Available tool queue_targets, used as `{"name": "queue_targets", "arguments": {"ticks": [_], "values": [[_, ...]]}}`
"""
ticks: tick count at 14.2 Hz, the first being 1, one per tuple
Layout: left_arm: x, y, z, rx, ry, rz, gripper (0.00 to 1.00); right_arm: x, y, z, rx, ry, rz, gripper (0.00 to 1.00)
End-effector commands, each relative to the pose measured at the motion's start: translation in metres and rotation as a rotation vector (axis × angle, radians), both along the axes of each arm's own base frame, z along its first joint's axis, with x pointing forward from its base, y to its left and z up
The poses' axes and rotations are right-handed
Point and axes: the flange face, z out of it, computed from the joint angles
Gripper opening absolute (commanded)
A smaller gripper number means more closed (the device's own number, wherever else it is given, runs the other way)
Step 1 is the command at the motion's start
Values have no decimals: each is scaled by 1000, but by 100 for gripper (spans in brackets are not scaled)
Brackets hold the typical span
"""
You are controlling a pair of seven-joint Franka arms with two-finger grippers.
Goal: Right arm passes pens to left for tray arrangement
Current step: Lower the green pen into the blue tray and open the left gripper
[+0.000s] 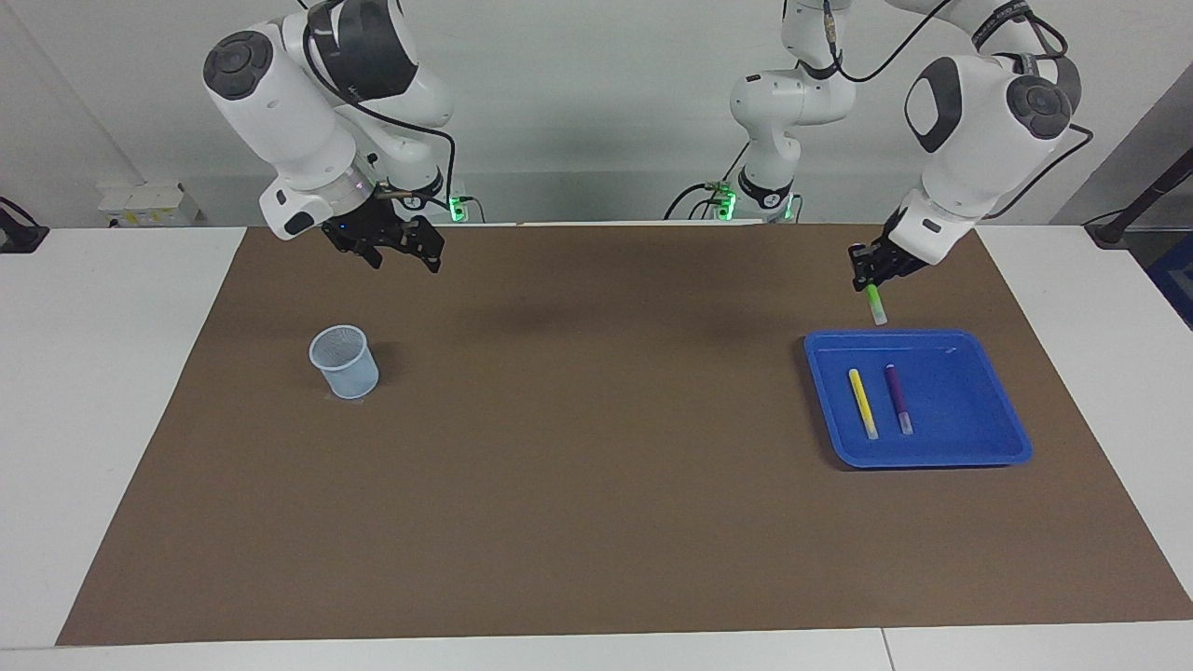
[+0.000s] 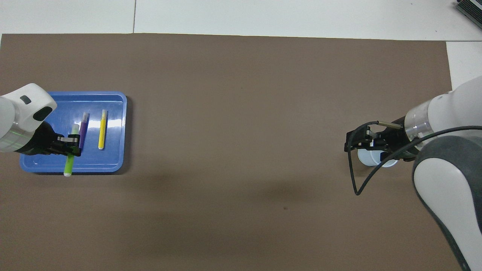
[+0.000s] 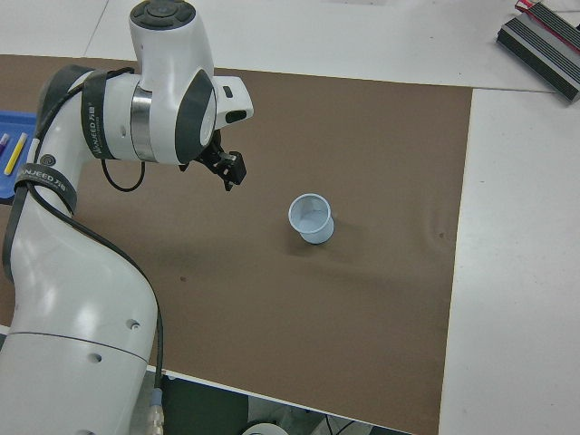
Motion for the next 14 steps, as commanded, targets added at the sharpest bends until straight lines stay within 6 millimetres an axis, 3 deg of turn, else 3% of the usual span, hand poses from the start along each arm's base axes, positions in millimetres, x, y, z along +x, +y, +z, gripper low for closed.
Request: {"name": "queue_targets", "arguments": {"ticks": [1, 3, 5, 8, 12, 14], "values": [[11, 37, -22, 48, -32, -93, 0, -3, -7, 10, -21, -26, 20, 100], [22, 60, -41, 78, -42, -120, 0, 2, -19, 10, -34, -37, 19, 100], [29, 81, -55, 97, -69, -103, 0, 5, -26, 11, -58, -71, 157, 100], [38, 94, -74, 108, -80, -100, 0, 10, -40, 13, -74, -106, 216, 100], [54, 114, -124, 110, -84, -88, 0, 20, -47, 16, -121, -115, 233, 100], [59, 127, -143, 109, -89, -75, 0, 24, -40, 15, -128, -116, 250, 100]]}}
